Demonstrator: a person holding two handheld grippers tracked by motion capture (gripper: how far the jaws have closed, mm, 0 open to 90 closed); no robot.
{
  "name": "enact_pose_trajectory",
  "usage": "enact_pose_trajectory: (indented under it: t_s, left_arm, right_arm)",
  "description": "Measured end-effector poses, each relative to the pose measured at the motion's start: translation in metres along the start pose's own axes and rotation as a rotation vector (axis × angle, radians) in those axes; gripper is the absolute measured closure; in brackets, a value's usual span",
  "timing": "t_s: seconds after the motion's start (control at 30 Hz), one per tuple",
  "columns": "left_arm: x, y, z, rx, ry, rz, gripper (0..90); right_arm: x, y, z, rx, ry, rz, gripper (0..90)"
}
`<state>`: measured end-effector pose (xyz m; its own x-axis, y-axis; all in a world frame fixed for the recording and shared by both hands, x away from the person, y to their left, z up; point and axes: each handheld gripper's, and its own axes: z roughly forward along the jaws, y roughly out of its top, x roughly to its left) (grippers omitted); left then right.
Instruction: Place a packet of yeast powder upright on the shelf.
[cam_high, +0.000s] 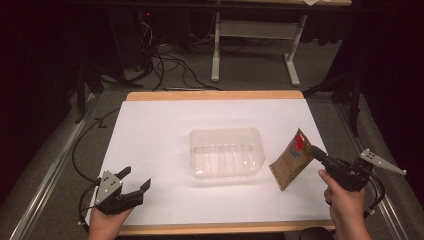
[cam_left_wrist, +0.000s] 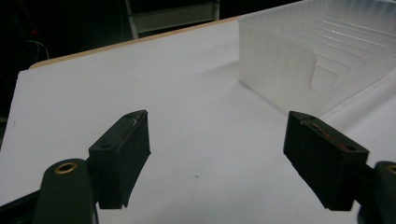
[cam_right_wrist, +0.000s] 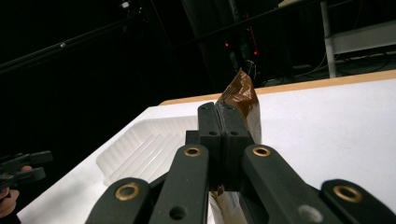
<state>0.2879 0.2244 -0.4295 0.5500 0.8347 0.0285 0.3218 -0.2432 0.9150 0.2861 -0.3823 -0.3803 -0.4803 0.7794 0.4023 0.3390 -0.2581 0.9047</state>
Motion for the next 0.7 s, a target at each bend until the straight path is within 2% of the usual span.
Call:
enact_pose_trajectory:
  t_s: [0.17, 0.43, 0.63, 0.7]
  left_arm:
    - [-0.0013, -0.0001, 0.0005, 0.003, -0.002, 0.002, 23.3]
    - [-0.0004, -0.0002, 0.0007, 0.000, 0.002, -0.001, 23.3]
    - [0.0001, 0.0001, 0.0000, -0.003, -0.002, 0.005, 23.3]
    - [0.0009, 0.0000, -0.0001, -0.004, -0.003, 0.002, 23.3]
  right_arm:
    - [0.0029, 0.0007, 0.0009, -0.014, 0.005, -0.005, 90.0]
    - [0.0071, 0.0036, 0.0007, -0.046, 0.009, 0.015, 90.0]
    - [0.0073, 0.0022, 0.0012, -0.096, 0.054, 0.032, 90.0]
    - [0.0084, 0.0028, 0.0019, -0.097, 0.051, 0.031, 90.0]
